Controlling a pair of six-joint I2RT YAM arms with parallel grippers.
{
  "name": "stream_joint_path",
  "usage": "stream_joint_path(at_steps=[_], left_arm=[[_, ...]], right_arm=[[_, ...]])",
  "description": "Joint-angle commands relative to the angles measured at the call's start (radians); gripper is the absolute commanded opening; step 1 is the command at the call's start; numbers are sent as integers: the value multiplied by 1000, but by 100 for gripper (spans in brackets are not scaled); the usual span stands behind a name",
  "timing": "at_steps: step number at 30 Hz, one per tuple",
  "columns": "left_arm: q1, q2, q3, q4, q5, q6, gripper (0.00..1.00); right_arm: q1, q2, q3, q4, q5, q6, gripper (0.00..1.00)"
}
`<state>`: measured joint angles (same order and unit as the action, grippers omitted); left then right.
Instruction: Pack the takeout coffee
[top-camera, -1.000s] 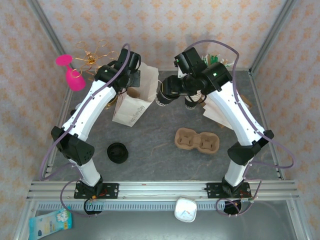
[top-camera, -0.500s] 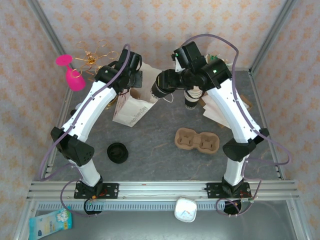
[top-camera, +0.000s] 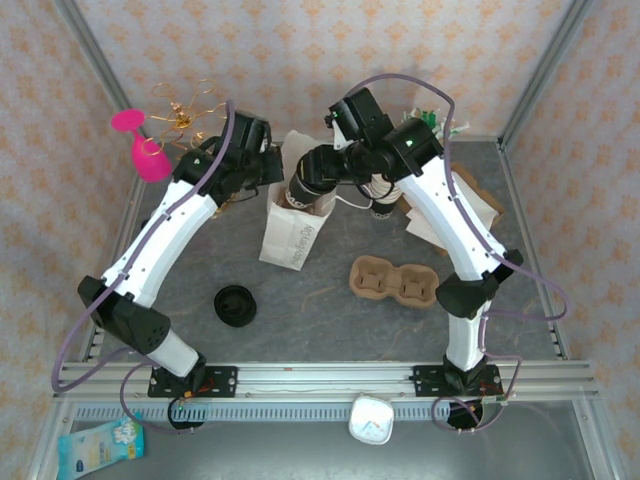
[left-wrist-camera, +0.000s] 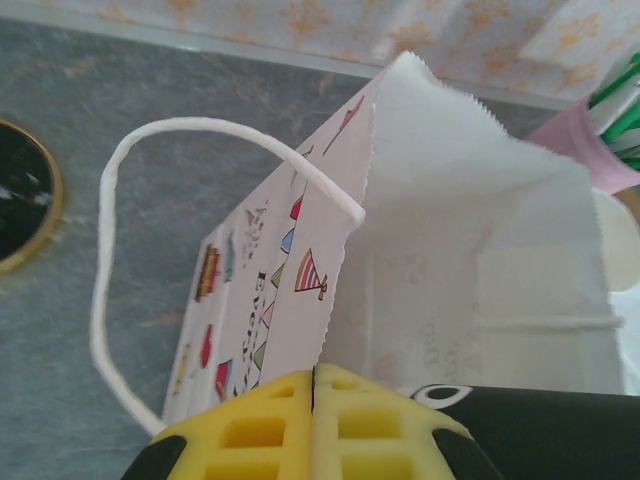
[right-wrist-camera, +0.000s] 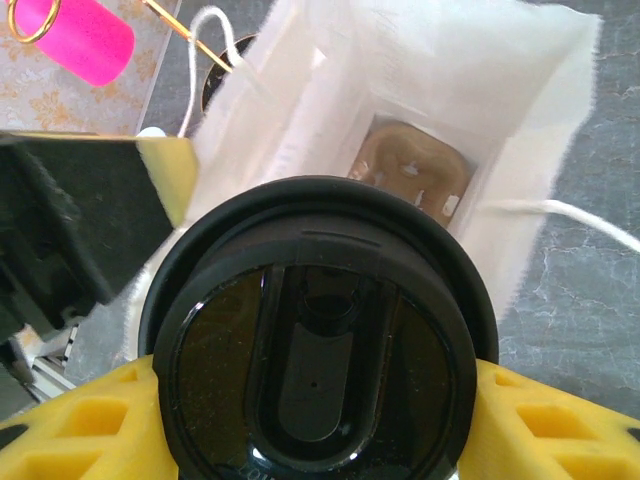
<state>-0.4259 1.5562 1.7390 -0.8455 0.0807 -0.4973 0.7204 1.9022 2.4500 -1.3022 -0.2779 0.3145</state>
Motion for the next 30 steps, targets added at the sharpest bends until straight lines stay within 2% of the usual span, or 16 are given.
stream_joint_path(at_steps=[1, 8, 13, 19, 22, 26, 30], left_arm=[[-5, -72, -77, 161, 110, -154, 0], [22, -189, -274, 310, 169, -317, 0], [38, -260, -356, 354, 189, -390, 0], [46, -320, -503, 471, 255, -507, 0], [50, -360, -586, 592, 320, -583, 0], [62, -384, -590, 544, 297, -575, 0], [105, -425, -659, 575, 317, -623, 0]], right_arm=[[15, -12, 0, -6, 10, 19, 58], [40, -38, -89, -6, 55, 42, 58], [53, -38, -111, -6, 55, 51, 57], [74, -32, -138, -6, 66, 60, 57], [80, -22, -147, -7, 65, 65, 57], [85, -20, -171, -7, 86, 68, 56], [98, 6, -160, -8, 83, 67, 56]])
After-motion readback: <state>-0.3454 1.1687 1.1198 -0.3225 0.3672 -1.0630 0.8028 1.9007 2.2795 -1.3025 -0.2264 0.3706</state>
